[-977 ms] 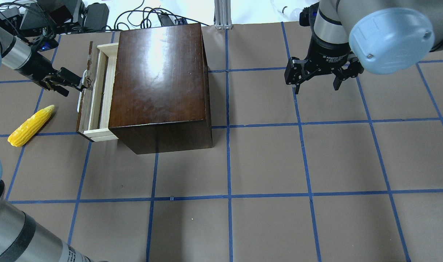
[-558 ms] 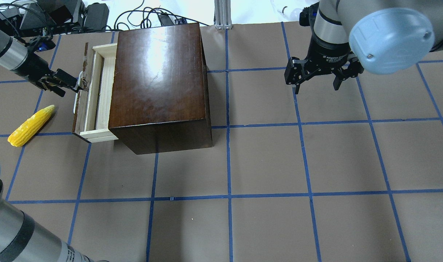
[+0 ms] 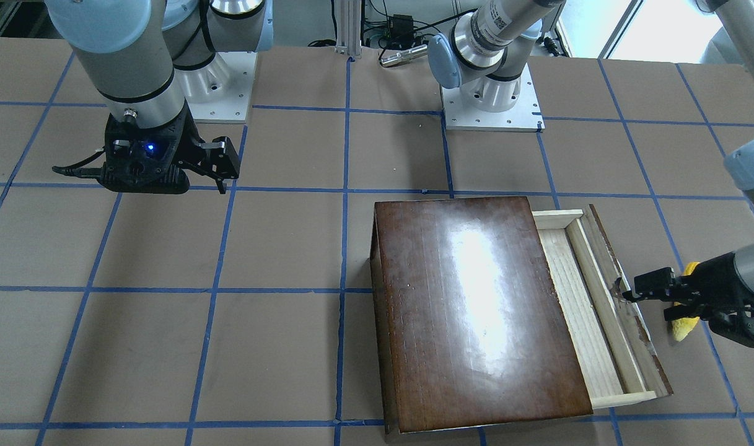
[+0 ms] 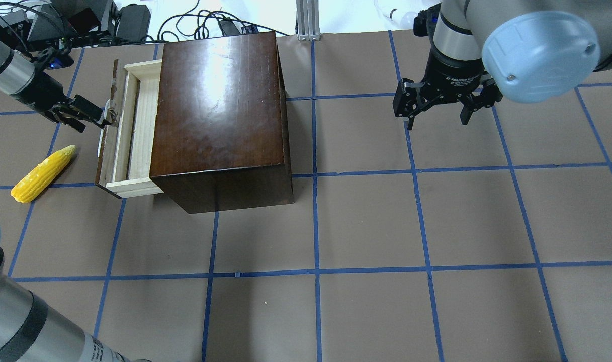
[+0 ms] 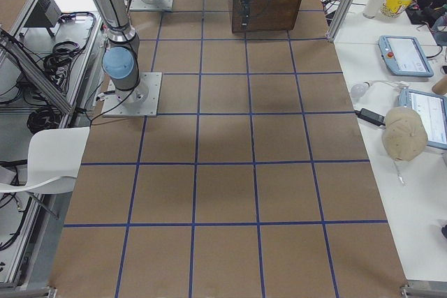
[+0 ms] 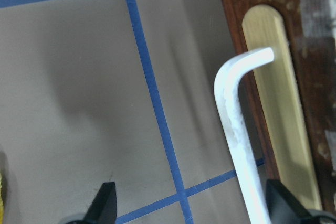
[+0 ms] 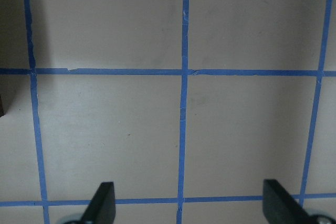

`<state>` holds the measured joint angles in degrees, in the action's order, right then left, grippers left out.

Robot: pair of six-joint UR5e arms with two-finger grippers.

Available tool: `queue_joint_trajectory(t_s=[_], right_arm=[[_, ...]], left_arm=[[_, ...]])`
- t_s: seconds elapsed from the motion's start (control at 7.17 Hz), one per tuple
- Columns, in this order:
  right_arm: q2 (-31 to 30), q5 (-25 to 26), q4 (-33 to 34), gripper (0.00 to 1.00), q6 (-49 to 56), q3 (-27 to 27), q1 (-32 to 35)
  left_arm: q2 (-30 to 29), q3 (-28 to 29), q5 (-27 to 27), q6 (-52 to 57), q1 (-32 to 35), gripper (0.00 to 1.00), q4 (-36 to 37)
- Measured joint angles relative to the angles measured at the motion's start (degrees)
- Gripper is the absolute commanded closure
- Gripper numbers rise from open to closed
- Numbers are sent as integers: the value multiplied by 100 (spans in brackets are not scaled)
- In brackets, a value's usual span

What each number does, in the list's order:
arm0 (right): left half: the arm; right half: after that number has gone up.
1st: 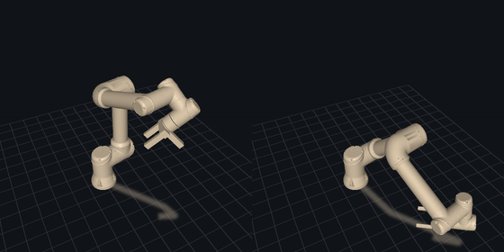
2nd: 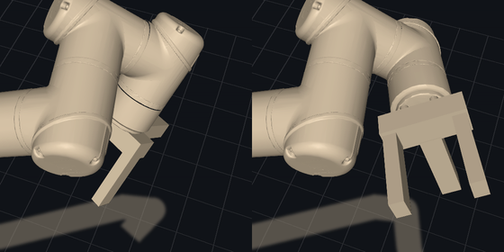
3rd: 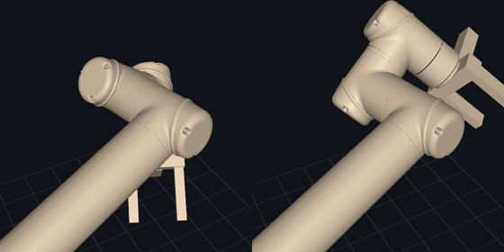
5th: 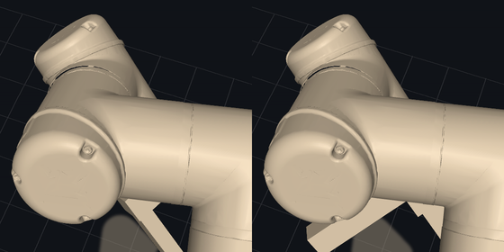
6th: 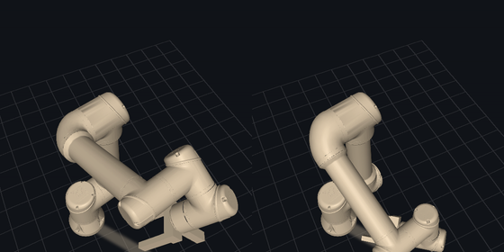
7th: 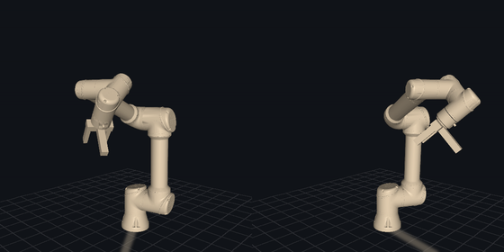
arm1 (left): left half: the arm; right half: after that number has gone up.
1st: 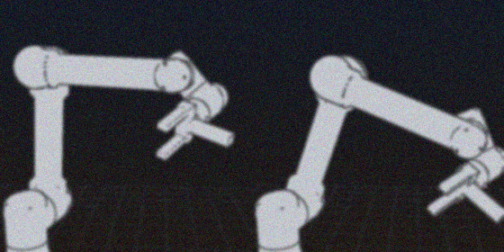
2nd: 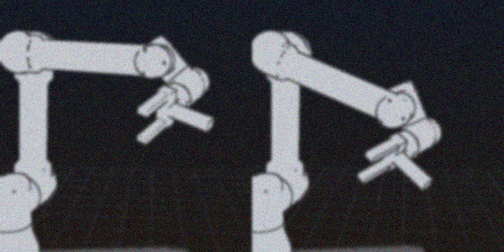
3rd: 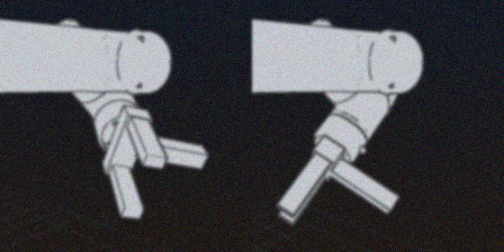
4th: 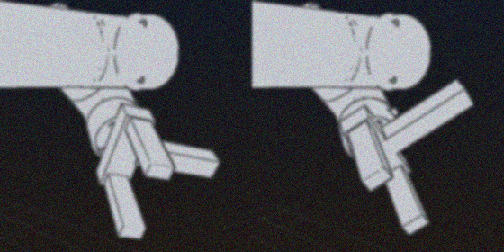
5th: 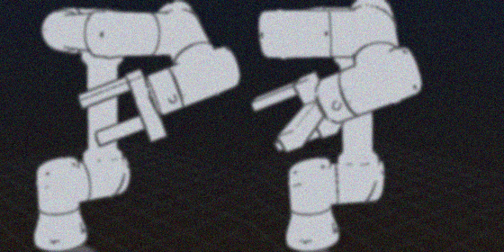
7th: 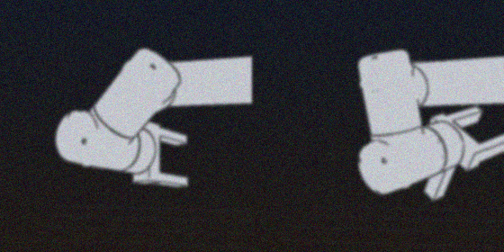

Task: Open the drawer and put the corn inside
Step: 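Pull the drawer handle outward with the left gripper, sliding the drawer open, then release the handle and move the left gripper down over the yellow corn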

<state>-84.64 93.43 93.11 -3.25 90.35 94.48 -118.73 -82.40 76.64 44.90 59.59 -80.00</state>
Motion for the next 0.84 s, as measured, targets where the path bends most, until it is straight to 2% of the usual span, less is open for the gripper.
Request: queue_joint_trajectory(t_s=[0.56, 0.84], right_arm=[[-5, 0, 1, 0, 0, 0, 0], [-3, 0, 0, 0, 0, 0, 0]], left_arm=[[122, 92, 17, 139, -158, 0, -177], [199, 413, 362, 159, -220, 0, -419]])
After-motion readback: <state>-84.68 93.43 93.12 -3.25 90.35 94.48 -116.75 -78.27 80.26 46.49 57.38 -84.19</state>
